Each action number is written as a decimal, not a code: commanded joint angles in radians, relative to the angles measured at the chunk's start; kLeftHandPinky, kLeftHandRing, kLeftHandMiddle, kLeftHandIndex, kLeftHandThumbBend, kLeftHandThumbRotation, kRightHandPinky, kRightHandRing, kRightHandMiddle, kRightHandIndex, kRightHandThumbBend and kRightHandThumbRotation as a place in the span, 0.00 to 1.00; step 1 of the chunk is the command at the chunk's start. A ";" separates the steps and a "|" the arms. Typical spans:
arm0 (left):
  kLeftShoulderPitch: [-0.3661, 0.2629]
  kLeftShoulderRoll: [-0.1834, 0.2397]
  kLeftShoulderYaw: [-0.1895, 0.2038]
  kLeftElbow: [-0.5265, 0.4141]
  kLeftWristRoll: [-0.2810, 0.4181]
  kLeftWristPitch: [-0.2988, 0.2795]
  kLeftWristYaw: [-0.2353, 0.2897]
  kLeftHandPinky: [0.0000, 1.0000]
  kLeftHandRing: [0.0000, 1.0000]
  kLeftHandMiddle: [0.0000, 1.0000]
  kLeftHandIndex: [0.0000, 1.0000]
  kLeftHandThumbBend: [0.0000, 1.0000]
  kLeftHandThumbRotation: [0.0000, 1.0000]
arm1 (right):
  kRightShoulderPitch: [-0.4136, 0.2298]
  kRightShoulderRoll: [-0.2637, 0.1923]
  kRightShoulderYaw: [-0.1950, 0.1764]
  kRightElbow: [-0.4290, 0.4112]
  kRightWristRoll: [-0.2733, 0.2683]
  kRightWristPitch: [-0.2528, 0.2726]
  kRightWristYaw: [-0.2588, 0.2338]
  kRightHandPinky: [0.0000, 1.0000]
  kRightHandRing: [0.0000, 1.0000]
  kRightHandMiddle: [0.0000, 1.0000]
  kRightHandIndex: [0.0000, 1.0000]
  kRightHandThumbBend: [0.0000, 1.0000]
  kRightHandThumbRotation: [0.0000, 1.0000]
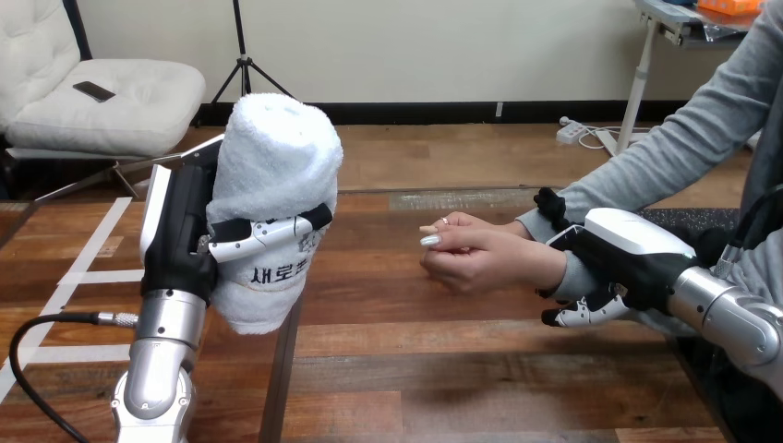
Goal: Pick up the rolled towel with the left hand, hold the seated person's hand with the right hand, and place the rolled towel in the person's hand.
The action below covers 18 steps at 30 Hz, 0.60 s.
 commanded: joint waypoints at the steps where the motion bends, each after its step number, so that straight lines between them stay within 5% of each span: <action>1: -0.035 0.013 0.003 -0.041 -0.009 -0.030 -0.002 0.29 0.33 0.39 0.40 0.61 0.00 | -0.029 0.002 -0.005 -0.008 0.002 -0.006 -0.022 0.35 0.39 0.45 0.48 0.53 0.10; 18: -0.031 0.012 0.001 -0.046 -0.007 -0.028 -0.001 0.29 0.33 0.39 0.40 0.61 0.00 | -0.025 -0.004 -0.003 -0.011 -0.003 -0.013 -0.031 0.34 0.39 0.45 0.49 0.52 0.08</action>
